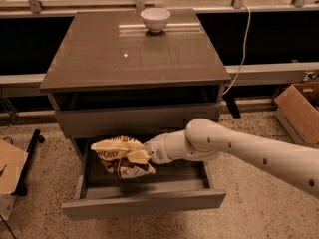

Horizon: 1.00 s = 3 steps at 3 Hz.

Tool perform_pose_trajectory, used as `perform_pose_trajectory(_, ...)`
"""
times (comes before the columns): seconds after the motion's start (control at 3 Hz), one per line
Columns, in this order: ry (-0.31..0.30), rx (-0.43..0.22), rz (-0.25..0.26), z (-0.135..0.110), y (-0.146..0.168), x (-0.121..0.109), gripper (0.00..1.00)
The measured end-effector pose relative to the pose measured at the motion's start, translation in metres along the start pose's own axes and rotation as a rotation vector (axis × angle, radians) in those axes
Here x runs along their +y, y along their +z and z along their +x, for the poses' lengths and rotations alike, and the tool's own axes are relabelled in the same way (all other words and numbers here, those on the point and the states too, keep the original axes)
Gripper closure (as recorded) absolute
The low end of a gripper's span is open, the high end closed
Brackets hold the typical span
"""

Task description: Place brown chip bag into middle drawer

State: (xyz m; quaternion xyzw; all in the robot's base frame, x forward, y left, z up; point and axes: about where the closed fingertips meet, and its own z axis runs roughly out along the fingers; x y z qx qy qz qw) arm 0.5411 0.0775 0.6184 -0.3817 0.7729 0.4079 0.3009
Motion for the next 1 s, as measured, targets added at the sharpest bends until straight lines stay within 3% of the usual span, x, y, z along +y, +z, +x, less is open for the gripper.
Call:
perform_pose_trajectory(0.67, -0.002, 0.002, -0.007, 0.0000, 0.0030, 0.0024, 0.06)
perform_pose_trajectory(1.0, -0.002, 0.003, -0.008, 0.0000, 0.0039, 0.0031, 0.00)
